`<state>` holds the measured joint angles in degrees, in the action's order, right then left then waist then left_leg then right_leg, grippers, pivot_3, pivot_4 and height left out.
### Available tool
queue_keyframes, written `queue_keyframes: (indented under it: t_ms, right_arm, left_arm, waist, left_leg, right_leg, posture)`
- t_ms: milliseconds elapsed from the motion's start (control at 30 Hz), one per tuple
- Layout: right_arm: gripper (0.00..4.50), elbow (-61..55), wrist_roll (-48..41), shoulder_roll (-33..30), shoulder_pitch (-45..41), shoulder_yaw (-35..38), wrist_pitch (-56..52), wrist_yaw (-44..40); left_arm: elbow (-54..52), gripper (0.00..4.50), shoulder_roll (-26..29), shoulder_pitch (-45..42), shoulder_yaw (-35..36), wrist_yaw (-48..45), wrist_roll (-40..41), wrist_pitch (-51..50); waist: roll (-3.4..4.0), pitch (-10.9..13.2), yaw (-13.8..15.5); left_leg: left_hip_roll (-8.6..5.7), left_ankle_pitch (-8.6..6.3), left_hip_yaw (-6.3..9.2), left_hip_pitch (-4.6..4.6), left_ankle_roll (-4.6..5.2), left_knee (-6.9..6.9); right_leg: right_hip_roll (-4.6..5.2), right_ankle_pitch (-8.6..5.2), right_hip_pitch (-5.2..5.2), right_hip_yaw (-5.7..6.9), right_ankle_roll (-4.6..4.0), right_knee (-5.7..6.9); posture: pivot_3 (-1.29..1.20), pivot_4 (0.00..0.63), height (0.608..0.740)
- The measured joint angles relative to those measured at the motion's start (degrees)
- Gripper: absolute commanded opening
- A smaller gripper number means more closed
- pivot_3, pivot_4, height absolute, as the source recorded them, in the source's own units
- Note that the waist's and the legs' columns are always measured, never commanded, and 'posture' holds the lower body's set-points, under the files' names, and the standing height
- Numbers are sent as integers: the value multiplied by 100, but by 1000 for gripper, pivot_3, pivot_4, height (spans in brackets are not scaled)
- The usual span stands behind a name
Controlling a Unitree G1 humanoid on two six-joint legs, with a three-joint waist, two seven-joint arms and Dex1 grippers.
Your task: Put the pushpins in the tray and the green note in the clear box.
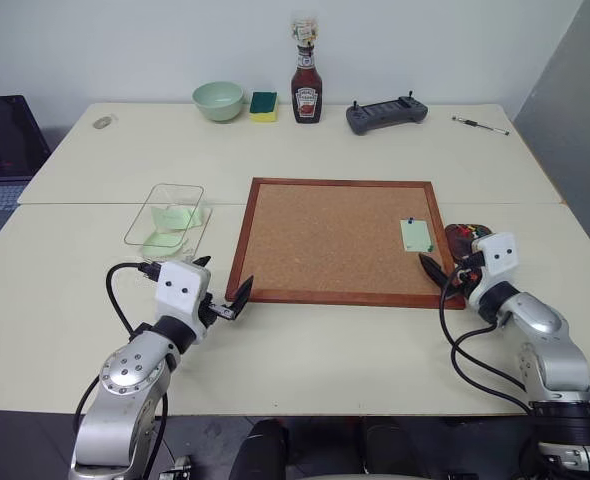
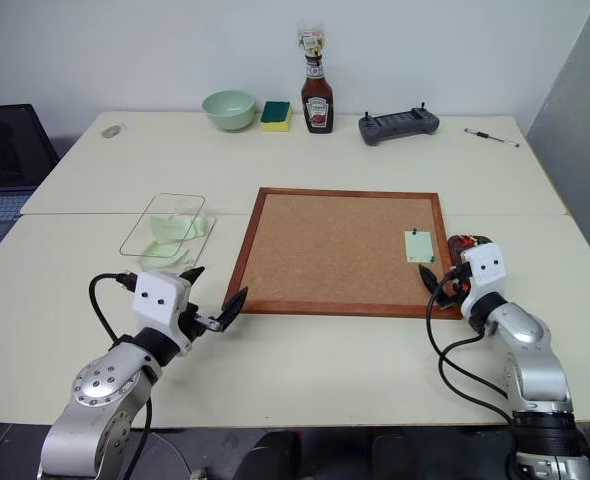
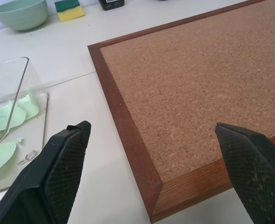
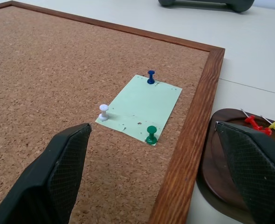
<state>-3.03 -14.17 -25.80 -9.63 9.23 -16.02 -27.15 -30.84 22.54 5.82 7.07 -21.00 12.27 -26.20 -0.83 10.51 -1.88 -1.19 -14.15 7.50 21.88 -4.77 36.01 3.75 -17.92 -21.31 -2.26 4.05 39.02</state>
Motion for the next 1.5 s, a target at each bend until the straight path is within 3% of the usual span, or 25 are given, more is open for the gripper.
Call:
queue_keyframes:
  t_ms: [533,800,1300,1500]
  right_arm:
    - [4500,-161,-4,54,7,1,-110,95]
    - [4500,-257,-38,47,1,4,-185,98]
    - [4500,-854,-103,-7,475,19,13,-95]
    - [4500,-1102,-239,-79,635,-36,-194,-286]
  left_arm:
    - [0,4492,309,-374,76,-109,130,-234]
    - [19,2978,532,-791,73,-510,283,-71]
    - [1487,111,282,-2234,-1162,-1130,167,93]
    - [2176,17,33,-2713,-1539,-1343,4,347]
  waist:
    - [0,0,-1]
    - [0,0,2]
    - [-1,0,-5]
    - [-3,2,4]
  left_leg:
    - [0,0,0,0,0,0]
    - [0,0,0,1,0,0]
    - [-2,0,1,2,0,1]
    - [-3,0,2,4,0,1]
  right_leg:
    - [0,0,0,0,0,0]
    - [0,0,0,1,0,0]
    - [-1,1,-1,1,1,0]
    - [-1,1,-2,2,1,-2]
  posture:
    - [0,150,740]
    - [0,150,740]
    - [0,150,740]
    - [0,150,740]
